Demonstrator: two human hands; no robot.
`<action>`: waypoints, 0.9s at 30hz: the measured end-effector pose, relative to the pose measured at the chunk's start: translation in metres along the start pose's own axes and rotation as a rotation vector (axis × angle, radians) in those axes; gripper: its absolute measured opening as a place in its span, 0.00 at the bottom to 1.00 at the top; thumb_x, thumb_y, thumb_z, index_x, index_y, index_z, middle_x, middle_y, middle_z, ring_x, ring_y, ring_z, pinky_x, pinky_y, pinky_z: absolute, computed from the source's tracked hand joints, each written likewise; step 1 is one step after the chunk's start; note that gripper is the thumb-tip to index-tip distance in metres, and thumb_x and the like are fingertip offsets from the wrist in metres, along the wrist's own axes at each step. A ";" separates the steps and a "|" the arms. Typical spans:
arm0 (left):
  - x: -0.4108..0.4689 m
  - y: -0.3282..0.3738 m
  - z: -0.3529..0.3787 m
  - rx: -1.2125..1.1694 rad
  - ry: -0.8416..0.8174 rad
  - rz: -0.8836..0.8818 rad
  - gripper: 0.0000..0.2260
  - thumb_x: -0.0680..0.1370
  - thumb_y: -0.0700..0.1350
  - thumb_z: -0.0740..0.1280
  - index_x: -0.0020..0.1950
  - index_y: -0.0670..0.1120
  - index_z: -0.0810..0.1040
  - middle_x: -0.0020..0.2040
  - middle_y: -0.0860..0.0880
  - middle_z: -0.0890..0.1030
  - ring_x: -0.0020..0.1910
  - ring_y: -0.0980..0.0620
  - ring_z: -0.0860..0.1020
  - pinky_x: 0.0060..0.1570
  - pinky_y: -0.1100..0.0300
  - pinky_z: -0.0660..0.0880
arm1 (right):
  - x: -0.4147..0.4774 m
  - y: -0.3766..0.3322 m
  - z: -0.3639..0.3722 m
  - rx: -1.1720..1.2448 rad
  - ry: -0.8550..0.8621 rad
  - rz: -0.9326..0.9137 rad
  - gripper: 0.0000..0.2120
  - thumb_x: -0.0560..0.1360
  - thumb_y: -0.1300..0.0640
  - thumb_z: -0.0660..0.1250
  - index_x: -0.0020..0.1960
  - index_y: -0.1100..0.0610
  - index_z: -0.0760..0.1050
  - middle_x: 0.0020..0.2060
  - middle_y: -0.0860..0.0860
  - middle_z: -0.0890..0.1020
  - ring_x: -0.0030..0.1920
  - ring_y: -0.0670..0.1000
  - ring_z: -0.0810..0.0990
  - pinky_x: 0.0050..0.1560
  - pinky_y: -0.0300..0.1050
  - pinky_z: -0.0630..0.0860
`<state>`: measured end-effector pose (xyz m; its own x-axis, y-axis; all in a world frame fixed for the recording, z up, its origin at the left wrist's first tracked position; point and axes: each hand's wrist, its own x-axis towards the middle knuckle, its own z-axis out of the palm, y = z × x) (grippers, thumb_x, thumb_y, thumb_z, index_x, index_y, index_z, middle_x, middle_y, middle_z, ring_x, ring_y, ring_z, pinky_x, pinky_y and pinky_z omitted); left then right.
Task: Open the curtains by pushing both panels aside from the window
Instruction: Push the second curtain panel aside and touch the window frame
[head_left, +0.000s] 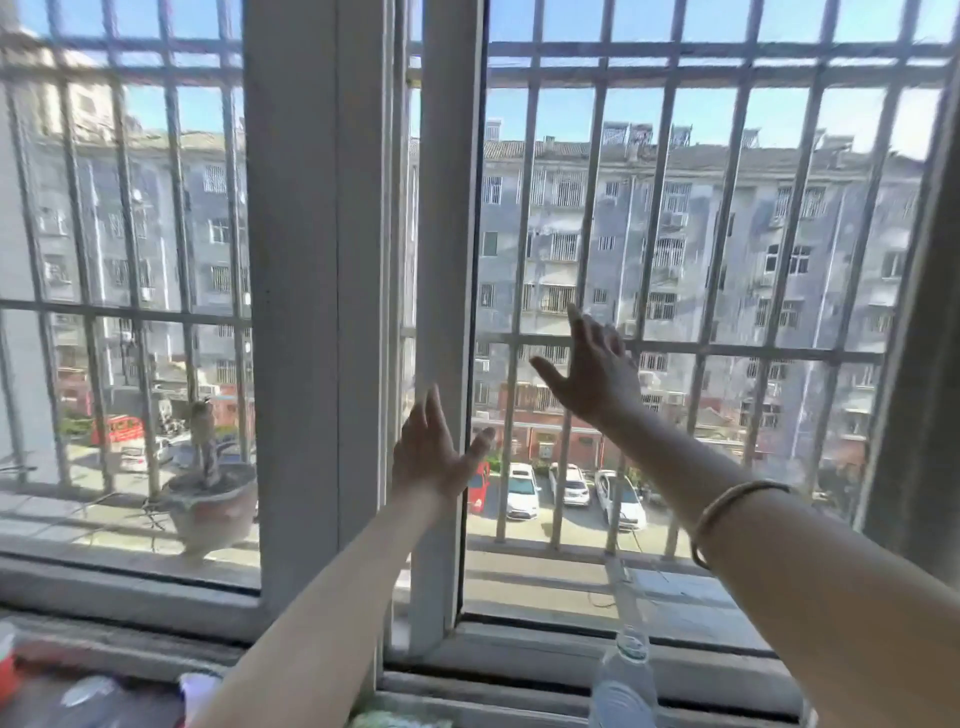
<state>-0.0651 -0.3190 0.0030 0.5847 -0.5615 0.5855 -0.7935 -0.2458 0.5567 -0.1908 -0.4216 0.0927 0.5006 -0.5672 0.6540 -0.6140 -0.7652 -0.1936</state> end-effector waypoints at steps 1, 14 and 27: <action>0.005 -0.008 0.000 -0.010 -0.002 -0.006 0.41 0.74 0.62 0.60 0.74 0.44 0.42 0.76 0.42 0.51 0.74 0.44 0.55 0.70 0.48 0.56 | 0.006 -0.009 0.006 0.001 0.008 -0.010 0.38 0.74 0.40 0.58 0.75 0.54 0.42 0.74 0.56 0.56 0.73 0.61 0.55 0.68 0.61 0.63; 0.055 -0.060 0.025 -0.152 -0.042 0.037 0.42 0.75 0.57 0.61 0.73 0.43 0.34 0.77 0.43 0.41 0.76 0.49 0.45 0.73 0.57 0.45 | 0.083 -0.099 0.055 -0.047 0.094 -0.120 0.40 0.74 0.41 0.58 0.74 0.50 0.36 0.75 0.52 0.39 0.74 0.60 0.40 0.72 0.58 0.47; 0.063 -0.068 0.051 -0.091 0.044 0.189 0.40 0.77 0.46 0.63 0.63 0.42 0.27 0.67 0.47 0.30 0.74 0.45 0.38 0.70 0.64 0.40 | 0.105 -0.122 0.088 -0.010 0.191 -0.036 0.54 0.66 0.40 0.69 0.72 0.49 0.29 0.73 0.56 0.32 0.73 0.63 0.35 0.70 0.62 0.43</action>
<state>0.0177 -0.3776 -0.0278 0.4352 -0.5557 0.7084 -0.8725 -0.0660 0.4841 -0.0096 -0.4144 0.1202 0.3983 -0.4705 0.7874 -0.6045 -0.7803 -0.1604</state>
